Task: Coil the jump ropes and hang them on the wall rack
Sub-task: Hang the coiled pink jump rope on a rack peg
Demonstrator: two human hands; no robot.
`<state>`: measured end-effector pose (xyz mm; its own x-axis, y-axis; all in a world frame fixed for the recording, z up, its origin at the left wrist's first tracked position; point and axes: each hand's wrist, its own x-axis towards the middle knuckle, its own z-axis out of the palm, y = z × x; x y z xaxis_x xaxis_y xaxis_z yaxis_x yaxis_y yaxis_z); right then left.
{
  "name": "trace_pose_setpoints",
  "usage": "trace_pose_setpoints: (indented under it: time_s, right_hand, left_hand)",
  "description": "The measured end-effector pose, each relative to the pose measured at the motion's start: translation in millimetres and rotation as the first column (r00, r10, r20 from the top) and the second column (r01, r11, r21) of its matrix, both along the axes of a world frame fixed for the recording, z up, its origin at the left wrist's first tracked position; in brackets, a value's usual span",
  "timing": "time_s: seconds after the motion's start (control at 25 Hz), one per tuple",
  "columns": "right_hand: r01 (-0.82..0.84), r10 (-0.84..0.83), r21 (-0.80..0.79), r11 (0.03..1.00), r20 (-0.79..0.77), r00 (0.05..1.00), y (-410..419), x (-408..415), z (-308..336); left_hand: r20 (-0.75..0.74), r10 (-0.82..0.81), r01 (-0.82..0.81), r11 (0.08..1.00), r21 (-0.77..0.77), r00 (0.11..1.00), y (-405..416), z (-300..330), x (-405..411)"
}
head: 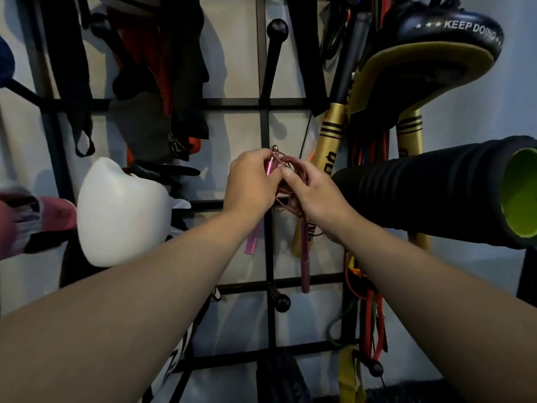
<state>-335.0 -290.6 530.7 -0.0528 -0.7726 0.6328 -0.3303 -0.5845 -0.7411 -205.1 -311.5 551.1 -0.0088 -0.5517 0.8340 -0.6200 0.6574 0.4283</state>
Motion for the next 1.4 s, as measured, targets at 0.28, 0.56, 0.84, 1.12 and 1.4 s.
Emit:
trace_pose_setpoints:
  time_s: [0.28, 0.56, 0.84, 1.12, 1.4]
  right_hand:
    - [0.195, -0.195, -0.009, 0.981, -0.029, 0.98, -29.1, 7.7, -1.9]
    - [0.146, -0.143, 0.043, 0.988, -0.072, 0.987, -39.6, 10.3, -3.3]
    - [-0.025, 0.009, 0.161, 0.987, 0.1, 0.995, -51.7, 10.2, -24.8]
    - [-0.234, 0.084, 0.311, 0.921, 0.428, 0.9, -84.2, 2.7, -27.0]
    - [0.031, -0.193, 0.408, 0.913, 0.363, 0.912, -136.6, -13.2, -48.1]
  left_hand:
    - [0.005, -0.028, 0.028, 1.0, 0.002, 1.0, -19.4, -7.9, -1.0]
    - [-0.201, -0.245, 0.269, 0.958, 0.1, 0.948, -29.9, -27.7, 8.4]
    - [-0.407, -0.328, 0.43, 0.882, 0.191, 0.853, -38.4, -40.6, -0.5]
    - [-0.201, -0.119, 0.182, 0.926, 0.331, 0.972, -102.0, -58.2, 2.3]
    - [-0.174, -0.144, 0.203, 0.897, 0.393, 0.974, -140.0, -61.9, 7.1]
